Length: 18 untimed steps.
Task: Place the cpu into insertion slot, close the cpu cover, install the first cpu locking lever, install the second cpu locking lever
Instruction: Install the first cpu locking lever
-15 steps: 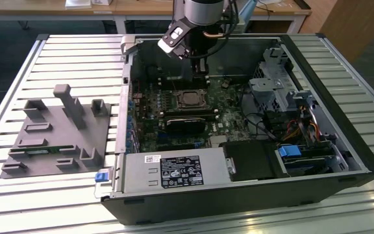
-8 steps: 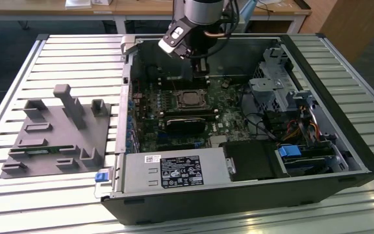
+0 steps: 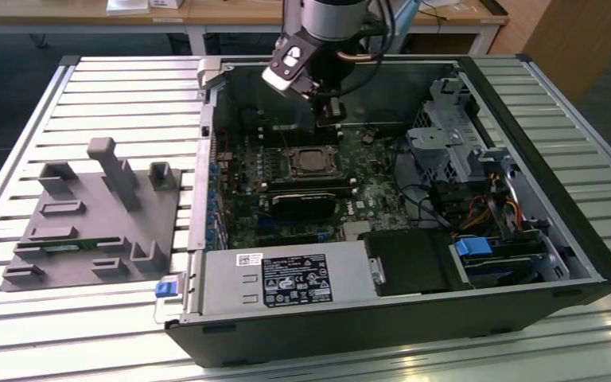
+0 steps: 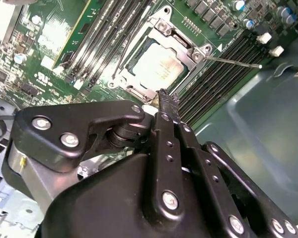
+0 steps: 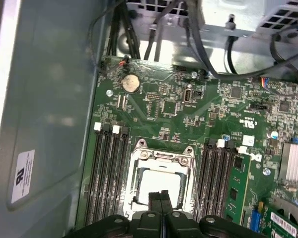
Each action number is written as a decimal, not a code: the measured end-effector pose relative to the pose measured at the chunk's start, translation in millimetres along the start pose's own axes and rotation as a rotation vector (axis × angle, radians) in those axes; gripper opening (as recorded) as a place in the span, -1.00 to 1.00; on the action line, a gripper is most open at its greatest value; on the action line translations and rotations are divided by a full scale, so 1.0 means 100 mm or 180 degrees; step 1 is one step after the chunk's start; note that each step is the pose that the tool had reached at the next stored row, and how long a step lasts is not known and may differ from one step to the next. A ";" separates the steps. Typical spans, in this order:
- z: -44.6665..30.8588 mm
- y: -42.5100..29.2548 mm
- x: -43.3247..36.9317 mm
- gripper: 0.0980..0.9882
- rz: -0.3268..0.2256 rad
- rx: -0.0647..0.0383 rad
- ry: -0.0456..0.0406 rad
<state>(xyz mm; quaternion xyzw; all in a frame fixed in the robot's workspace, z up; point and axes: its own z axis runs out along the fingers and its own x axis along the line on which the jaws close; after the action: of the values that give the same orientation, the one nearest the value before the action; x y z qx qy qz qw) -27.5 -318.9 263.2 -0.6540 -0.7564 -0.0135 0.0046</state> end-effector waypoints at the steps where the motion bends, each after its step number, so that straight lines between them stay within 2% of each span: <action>1: 0.000 0.000 0.000 -0.98 -0.0032 0.0001 0.0000; 18: 0.000 0.000 0.000 -0.98 -0.0395 0.0010 0.0006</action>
<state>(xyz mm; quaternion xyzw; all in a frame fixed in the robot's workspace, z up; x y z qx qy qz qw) -27.5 -318.9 263.1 -0.6058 -0.7955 -0.0132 0.0054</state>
